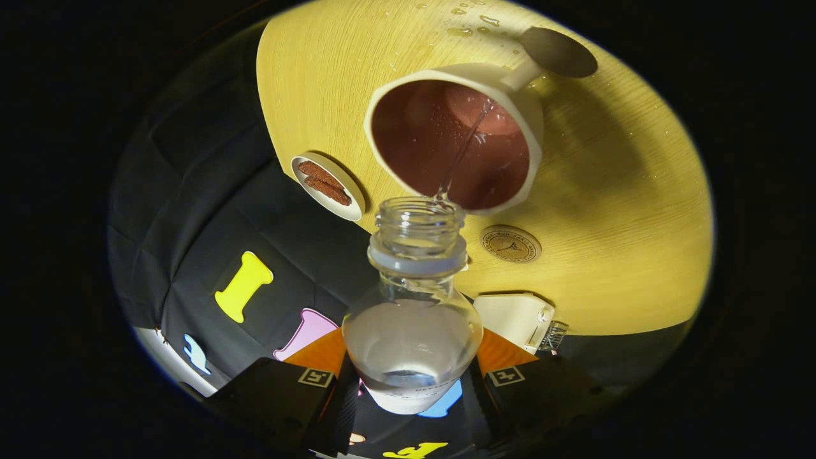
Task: Take the bottle from table, then pour the juice into the cup, finally place the bottle on the coaster
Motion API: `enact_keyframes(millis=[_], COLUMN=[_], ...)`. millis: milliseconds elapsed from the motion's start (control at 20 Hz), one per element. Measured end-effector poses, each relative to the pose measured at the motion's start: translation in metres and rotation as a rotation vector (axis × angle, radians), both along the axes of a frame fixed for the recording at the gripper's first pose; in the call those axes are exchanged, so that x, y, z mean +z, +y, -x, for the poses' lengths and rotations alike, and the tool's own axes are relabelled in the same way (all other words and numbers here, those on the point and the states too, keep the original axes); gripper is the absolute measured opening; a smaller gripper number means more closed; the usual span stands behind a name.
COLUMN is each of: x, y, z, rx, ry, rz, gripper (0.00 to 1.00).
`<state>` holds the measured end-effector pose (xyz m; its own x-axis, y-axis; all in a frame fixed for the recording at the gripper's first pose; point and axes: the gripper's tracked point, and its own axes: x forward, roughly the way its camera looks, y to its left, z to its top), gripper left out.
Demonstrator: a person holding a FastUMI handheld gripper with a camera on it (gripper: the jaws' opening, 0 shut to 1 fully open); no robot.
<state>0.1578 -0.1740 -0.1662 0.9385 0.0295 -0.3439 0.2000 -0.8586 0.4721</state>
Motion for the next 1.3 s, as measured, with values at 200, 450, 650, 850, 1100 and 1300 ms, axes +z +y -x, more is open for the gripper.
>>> enact_keyframes(millis=[200,450,650,850,1100,1300], x=[0.007,0.019,0.022,0.020,0.018,0.017], y=[0.001,-0.004,-0.007,-0.006,-0.009,-0.013], z=[-0.003,-0.003,-0.003,-0.003,0.000,0.001], rx=[-0.007,-0.031,-0.045,-0.036,-0.042,-0.058], ry=[-0.007,-0.014,-0.016,-0.013,-0.007,-0.003], rz=[-0.019,-0.037,-0.049,-0.054,-0.044,-0.027], gripper=[0.72,0.72,0.72,0.72,0.72,0.72])
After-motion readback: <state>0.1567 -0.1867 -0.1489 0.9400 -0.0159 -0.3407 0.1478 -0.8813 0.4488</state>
